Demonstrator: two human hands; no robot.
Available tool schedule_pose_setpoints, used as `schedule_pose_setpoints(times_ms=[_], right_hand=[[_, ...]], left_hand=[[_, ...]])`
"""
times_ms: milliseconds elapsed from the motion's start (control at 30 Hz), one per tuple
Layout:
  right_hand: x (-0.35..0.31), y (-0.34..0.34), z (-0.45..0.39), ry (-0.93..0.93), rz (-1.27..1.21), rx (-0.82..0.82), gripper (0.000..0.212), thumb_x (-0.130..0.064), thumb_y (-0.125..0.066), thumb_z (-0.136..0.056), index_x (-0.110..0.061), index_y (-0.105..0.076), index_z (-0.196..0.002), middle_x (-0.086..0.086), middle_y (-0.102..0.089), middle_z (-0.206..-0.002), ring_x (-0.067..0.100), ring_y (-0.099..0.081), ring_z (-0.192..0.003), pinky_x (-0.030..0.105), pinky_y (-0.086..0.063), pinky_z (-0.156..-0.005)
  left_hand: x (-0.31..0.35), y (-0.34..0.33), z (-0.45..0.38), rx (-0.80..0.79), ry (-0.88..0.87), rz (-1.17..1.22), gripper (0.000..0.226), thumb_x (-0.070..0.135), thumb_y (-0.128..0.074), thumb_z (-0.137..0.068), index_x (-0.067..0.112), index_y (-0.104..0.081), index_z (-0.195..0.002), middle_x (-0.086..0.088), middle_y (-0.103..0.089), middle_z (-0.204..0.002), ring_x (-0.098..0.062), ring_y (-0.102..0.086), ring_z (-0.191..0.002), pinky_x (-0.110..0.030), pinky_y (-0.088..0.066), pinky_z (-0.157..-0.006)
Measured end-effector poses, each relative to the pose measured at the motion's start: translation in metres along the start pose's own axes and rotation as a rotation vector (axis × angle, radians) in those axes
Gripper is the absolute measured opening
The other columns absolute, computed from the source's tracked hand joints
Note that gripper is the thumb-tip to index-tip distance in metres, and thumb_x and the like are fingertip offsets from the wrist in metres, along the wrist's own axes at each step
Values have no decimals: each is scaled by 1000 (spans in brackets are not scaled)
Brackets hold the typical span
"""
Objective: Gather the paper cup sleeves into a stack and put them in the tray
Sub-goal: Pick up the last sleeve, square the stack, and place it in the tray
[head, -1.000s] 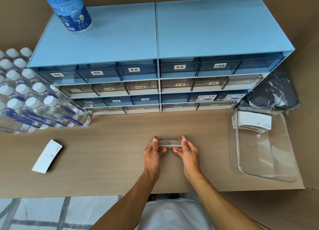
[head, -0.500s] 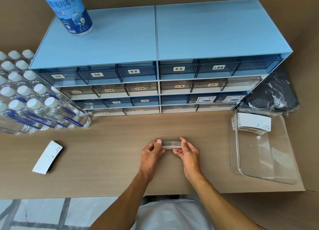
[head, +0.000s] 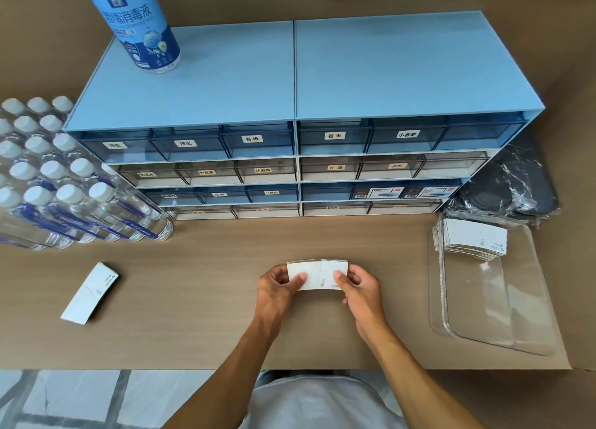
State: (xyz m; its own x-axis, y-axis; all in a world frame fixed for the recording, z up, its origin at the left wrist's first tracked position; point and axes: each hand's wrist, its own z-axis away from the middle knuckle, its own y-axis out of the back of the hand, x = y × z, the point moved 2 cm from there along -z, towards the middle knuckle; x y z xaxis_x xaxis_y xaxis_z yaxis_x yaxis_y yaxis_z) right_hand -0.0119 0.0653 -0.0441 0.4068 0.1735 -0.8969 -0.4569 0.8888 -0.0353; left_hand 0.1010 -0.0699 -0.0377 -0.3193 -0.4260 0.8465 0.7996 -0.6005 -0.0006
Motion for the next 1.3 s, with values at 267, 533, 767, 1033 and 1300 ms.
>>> schedule_pose_setpoints(times_ms=[267,533,767,1033,1300], right_hand=[[3,1,-1,-77,-36,4,5,-14,-70,-87,-11,-68,-90,1,-75,-82,7,-69,-69,22,-51,-56],[3,-42,6,-170,-104,-172,16,-1,-70,-86,-6,-65,-100,9,-75,-92,14,-70,-77,26,-54,-64],[-4,-99,13,-180,0,-182,8,-3,-69,-87,-2,-67,-95,13,-74,-89,19,-67,-77,25,-53,-62],[1,-214,25,-162,225,-241,13,-12,-70,-88,-3,-66,-96,3,-74,-83,10,-68,-70,21,-52,-57],[18,-351,46,-93,462,-445,17,-13,-74,-84,-18,-60,-92,0,-72,-87,1,-70,-65,15,-48,-51]], left_hand=[[-4,-3,5,55,102,57,23,13,-81,-80,2,-71,-97,-11,-76,-86,-13,-70,-67,-24,-56,-61],[-10,37,14,206,171,212,23,11,-79,-82,3,-63,-96,-12,-74,-87,-15,-71,-68,-22,-55,-57],[-6,90,6,228,195,273,22,8,-77,-83,2,-62,-97,-10,-72,-82,-7,-69,-55,-17,-52,-49],[9,191,2,395,177,313,19,8,-76,-84,3,-61,-94,-10,-68,-85,-13,-68,-66,-16,-53,-49],[1,307,14,679,199,351,28,24,-83,-79,11,-61,-91,-5,-67,-83,-15,-64,-69,-30,-54,-62]])
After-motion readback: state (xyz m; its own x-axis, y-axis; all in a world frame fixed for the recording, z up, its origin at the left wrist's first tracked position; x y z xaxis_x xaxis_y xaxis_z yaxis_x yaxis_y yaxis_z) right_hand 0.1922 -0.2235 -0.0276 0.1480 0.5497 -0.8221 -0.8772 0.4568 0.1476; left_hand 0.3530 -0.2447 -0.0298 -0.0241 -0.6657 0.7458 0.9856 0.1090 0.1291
